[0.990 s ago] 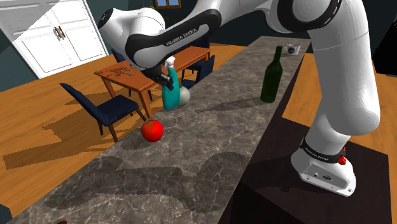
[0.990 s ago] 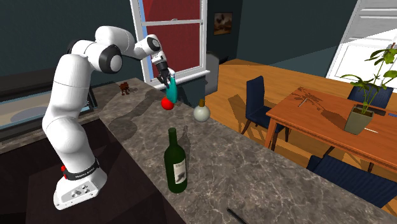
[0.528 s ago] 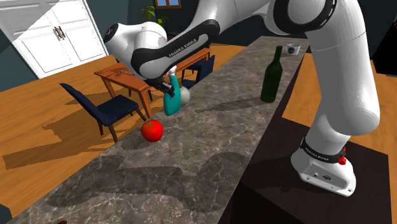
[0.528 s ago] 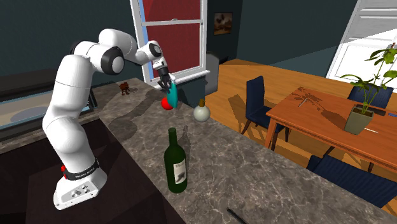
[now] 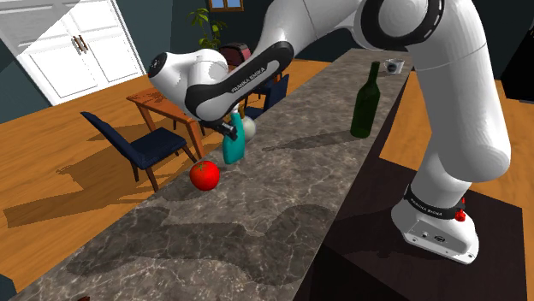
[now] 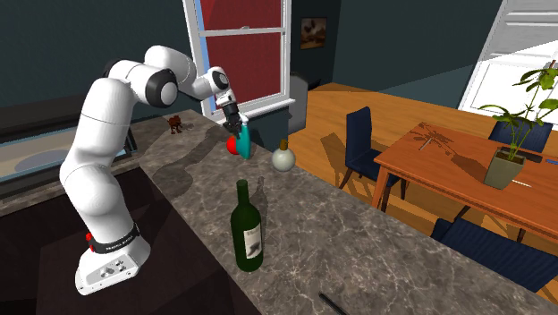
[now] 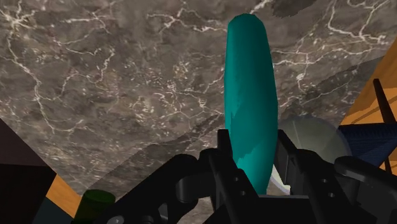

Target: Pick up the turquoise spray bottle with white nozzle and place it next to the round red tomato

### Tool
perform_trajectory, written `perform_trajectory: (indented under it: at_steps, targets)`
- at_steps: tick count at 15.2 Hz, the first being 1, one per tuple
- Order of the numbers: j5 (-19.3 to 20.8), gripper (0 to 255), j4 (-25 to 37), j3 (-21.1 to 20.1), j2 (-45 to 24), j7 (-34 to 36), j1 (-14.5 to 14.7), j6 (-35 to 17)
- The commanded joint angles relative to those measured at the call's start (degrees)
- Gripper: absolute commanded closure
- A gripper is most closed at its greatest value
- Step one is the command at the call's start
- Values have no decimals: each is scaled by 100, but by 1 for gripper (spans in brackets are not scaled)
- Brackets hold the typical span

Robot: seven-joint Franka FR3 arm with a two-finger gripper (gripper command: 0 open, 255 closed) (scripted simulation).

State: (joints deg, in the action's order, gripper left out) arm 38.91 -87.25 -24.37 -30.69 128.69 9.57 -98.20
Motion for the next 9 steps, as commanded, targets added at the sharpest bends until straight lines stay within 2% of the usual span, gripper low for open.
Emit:
perform_trajectory:
  at_steps: [1, 9]
  targets:
    - [28, 255, -81, 10, -43, 71, 1, -102]
    - [153, 255, -252, 69, -269, 278, 12, -427]
